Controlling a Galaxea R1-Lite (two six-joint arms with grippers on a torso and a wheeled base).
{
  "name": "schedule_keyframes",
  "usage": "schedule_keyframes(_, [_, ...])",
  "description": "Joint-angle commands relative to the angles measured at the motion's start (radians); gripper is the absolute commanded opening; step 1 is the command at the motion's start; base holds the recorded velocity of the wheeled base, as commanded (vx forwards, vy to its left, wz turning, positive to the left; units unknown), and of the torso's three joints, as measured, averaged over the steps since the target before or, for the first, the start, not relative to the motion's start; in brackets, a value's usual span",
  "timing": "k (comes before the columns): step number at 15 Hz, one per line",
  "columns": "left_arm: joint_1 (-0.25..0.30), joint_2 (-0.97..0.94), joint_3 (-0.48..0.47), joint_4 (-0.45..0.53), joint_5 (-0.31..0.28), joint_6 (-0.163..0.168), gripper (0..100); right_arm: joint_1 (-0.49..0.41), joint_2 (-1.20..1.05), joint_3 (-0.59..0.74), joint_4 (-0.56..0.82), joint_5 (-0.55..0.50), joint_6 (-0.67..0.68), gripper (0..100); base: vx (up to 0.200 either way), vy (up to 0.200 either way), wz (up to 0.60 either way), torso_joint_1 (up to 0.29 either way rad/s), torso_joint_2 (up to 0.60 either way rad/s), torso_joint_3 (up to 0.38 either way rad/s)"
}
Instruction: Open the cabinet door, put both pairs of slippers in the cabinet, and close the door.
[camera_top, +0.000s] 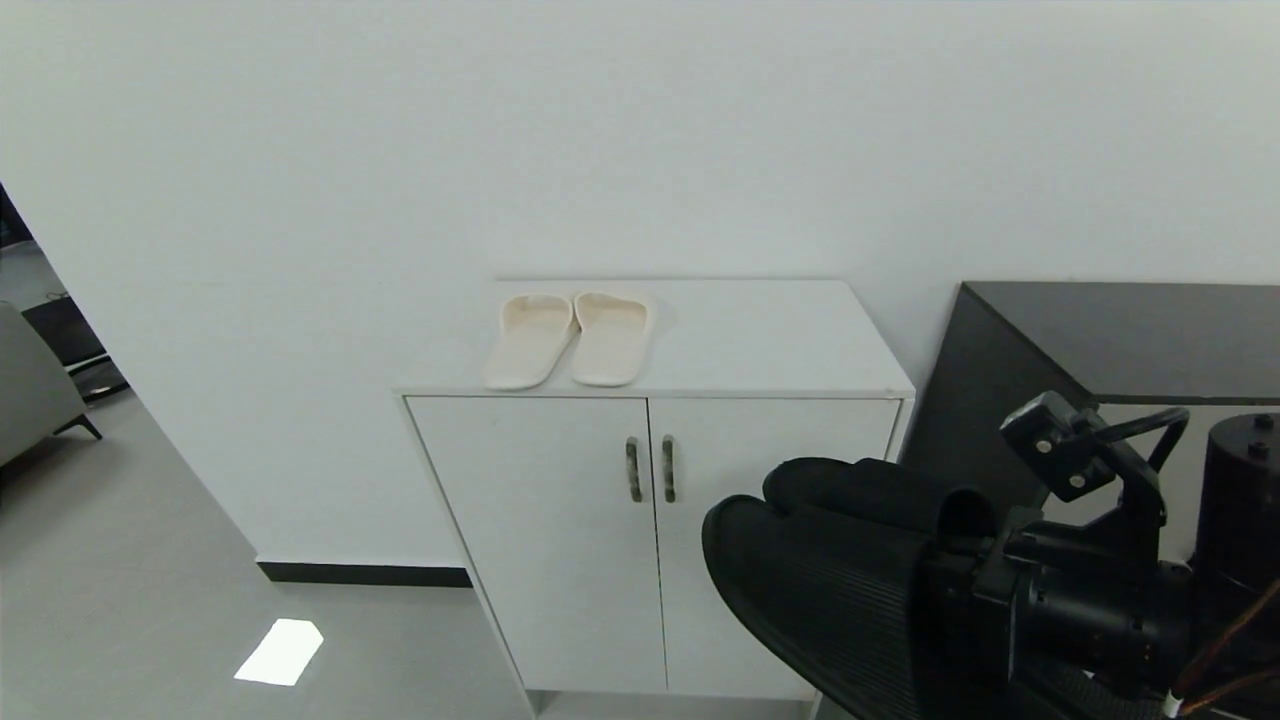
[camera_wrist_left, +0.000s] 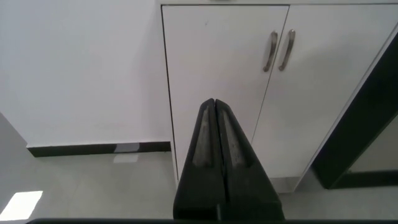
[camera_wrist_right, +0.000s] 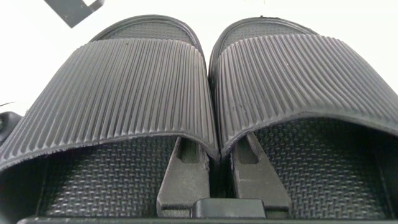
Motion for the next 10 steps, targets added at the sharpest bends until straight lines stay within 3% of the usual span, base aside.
schedule_keyframes(1, [0.000,0.001,0.000,0.000,-0.003,0.001,0,0.000,0.002,0.002,-0.001,0.001,0.000,0,0.000,0.000,0.00,-0.251,0.54,0.295])
schedule_keyframes(2, [0.000,0.001,0.000,0.000,-0.003,-0.001,100,0.000,0.002,0.005,-0.001,0.001,0.000,0,0.000,0.000,0.00,-0.242,0.54,0.295])
schedule_keyframes(10, [0.000,0.001,0.000,0.000,-0.002,-0.002,100,-0.008,0.002,0.022,-0.001,0.004,-0.023,0,0.000,0.000,0.00,-0.226,0.51,0.288])
